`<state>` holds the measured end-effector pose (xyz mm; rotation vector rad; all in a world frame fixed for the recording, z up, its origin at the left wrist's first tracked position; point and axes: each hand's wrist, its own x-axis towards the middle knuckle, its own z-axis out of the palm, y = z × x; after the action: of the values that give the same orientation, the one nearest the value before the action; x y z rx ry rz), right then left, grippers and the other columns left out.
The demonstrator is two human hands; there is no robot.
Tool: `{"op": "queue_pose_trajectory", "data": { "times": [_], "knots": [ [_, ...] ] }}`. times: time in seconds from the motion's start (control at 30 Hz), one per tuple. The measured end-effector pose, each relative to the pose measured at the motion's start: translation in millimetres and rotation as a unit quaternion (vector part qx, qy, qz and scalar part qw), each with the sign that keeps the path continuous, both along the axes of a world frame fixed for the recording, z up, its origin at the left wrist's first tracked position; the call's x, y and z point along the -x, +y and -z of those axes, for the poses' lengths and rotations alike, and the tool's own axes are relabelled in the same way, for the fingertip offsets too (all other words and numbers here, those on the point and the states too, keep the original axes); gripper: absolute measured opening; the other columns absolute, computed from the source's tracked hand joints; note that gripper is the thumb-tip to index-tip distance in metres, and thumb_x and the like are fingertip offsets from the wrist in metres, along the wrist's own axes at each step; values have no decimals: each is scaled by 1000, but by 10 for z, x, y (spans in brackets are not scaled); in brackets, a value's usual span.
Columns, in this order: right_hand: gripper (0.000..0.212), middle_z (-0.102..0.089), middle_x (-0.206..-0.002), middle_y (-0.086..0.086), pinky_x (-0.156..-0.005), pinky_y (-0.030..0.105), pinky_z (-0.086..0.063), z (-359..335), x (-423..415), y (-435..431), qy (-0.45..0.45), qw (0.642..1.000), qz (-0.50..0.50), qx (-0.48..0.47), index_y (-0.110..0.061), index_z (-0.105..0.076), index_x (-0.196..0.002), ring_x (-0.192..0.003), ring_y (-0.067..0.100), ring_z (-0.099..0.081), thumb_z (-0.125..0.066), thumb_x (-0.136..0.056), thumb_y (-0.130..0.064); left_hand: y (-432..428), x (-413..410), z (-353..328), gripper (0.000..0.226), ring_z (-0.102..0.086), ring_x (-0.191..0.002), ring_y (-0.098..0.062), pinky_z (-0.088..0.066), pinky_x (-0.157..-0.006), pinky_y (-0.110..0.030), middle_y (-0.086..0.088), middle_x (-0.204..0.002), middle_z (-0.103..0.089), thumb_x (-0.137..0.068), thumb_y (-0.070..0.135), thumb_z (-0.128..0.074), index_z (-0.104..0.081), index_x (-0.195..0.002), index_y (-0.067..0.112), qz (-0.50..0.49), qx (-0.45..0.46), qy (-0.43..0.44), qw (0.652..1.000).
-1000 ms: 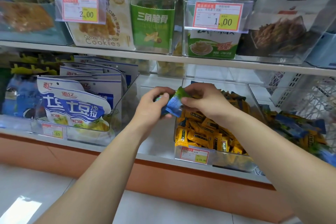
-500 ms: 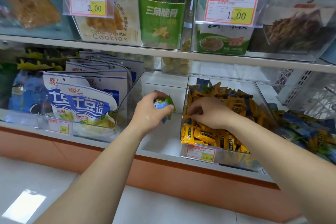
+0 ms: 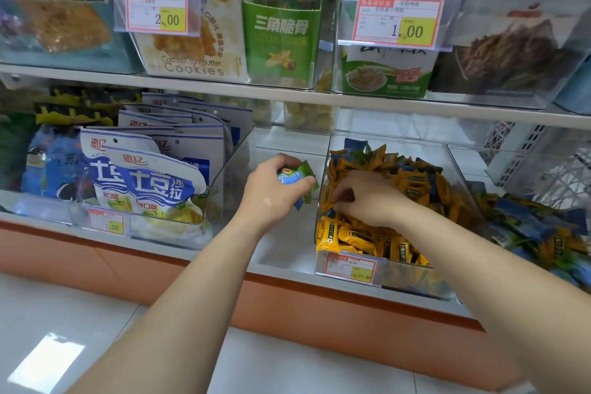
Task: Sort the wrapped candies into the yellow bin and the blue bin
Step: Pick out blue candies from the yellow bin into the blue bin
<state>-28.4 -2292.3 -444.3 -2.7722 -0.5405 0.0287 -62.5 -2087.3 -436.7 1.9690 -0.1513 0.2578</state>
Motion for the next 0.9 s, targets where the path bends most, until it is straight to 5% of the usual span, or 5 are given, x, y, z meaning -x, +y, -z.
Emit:
{"op": "queue_pose_trajectory", "data": {
  "times": [0.2,0.37,0.57,0.77,0.9],
  "knots": [
    [12,-59,-89,-14,-73,29,-51,-16,-49,43,12,1000,15,-13,-31,-65,-83,-89,11,-58,-68,-90,-23,-70,22,8,32,-63,-86,-7,-51,-62,-9,10,-96,-62,-84,33,-77,-58,-109,28,6,-28,2,1000],
    [12,-59,-95,-13,-70,23,-44,-176,146,-180,-21,981,38,-190,-30,-60,-90,-89,7,-57,-60,-96,-20,-149,47,-76,30,-65,-92,-15,-60,-76,-31,5,-100,-64,-84,30,-76,-60,-109,26,-5,20,-6,1000],
    [6,-68,-105,10,-79,48,-61,-473,688,-560,77,818,161,-547,-17,-55,-101,-86,23,-74,-51,-103,-20,-648,163,-255,21,-67,-86,-13,-59,-74,-32,5,-95,-68,-84,24,-77,-63,-98,30,60,88,-16,994],
    [5,-63,-102,5,-59,36,-59,-388,1048,-873,44,753,239,-611,-23,-52,-107,-83,21,-71,-54,-102,-24,-1513,353,-241,23,-66,-95,-17,-58,-82,-39,2,-102,-66,-87,28,-75,-60,-105,27,105,114,-10,988],
    [16,-75,-91,-1,-61,32,-58,-374,1110,-1248,27,748,217,-627,-27,-53,-111,-84,19,-73,-60,-99,-19,-1959,413,-252,22,-61,-93,-3,-52,-81,-24,15,-100,-63,-89,33,-72,-57,-106,32,121,53,-67,989]
  ]
}}
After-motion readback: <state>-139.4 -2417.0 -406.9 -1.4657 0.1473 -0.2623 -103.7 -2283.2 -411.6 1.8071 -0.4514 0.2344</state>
